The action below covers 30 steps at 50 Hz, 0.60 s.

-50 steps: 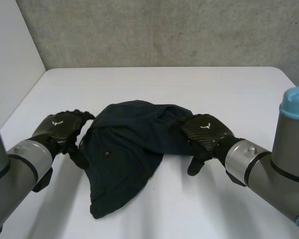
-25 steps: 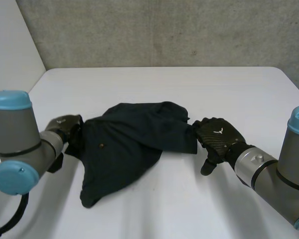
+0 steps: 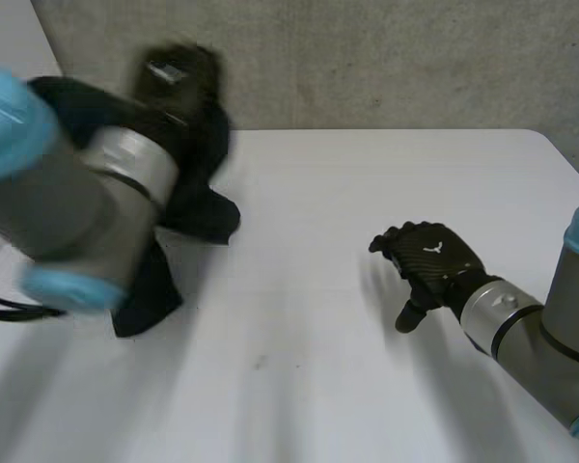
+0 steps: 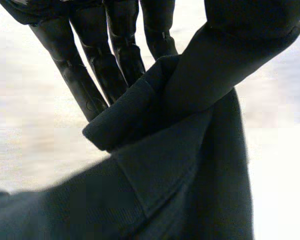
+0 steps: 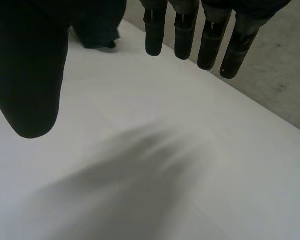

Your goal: Fold the shorts.

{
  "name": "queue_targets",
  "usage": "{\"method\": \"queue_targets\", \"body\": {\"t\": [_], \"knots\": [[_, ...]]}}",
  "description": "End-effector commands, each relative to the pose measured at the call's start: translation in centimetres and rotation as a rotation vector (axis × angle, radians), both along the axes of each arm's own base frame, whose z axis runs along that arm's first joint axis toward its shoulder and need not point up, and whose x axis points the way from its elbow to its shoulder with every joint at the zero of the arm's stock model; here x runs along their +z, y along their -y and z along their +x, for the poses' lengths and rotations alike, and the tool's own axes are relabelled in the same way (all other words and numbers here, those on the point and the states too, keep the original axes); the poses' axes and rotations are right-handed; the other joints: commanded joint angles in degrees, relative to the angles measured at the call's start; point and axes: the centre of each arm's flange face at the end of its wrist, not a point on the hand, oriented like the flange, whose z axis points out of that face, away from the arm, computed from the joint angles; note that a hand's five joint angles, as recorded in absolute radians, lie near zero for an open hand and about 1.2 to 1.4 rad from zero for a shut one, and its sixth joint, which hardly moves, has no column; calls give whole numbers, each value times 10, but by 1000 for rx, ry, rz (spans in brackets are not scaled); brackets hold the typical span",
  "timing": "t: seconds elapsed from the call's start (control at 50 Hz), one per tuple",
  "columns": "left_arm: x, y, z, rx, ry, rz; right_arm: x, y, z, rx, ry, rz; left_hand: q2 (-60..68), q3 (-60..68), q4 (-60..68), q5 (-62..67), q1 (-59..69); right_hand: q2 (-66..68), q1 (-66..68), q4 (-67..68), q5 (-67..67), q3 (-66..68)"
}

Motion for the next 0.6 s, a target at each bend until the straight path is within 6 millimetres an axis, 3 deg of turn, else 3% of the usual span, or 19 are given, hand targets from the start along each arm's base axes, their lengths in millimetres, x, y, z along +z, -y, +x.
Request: {"method": "queue_targets", "body": {"t": [0.02, 0.08, 0.14, 0.22, 0.24, 0.3, 0.44, 0.5, 0.6], "knots": [[-98, -78, -76, -294, 209, 133, 4, 19, -18, -100, 3, -25, 116, 124, 113, 135, 152, -29, 3, -6, -9, 2], [-130, -104, -88, -363, 282, 186, 7, 25, -22, -123, 5, -41, 116, 124, 113, 135, 152, -31, 1, -7, -11, 0], [-145, -120, -87, -394, 323, 229, 9, 32, -27, -146, 9, -59, 46, 54, 43, 65, 82, -31, 1, -7, -11, 0], [-150, -135, -83, -419, 351, 255, 10, 39, -34, -175, 11, -66, -224, -217, -228, -205, -189, -32, -1, -9, -13, -2], [-141, -139, -81, -423, 344, 243, 10, 40, -35, -178, 11, -68, -323, -316, -326, -304, -287, -32, -1, -9, -13, -2], [-120, -145, -74, -416, 316, 214, 11, 42, -36, -182, 11, -71, -403, -396, -406, -384, -367, -32, -1, -9, -13, -2], [-75, -137, -52, -342, 248, 146, 15, 44, -35, -174, 16, -85, -439, -431, -442, -420, -403, -32, -1, -9, -13, -2], [-48, -123, -30, -256, 199, 111, 20, 46, -35, -174, 18, -97, -455, -448, -459, -436, -420, -32, -1, -9, -13, -2], [-9, -119, -3, -186, 127, 38, 39, 46, -33, -174, 29, -138, -487, -480, -491, -468, -452, -24, 8, -1, -4, 7]]}}
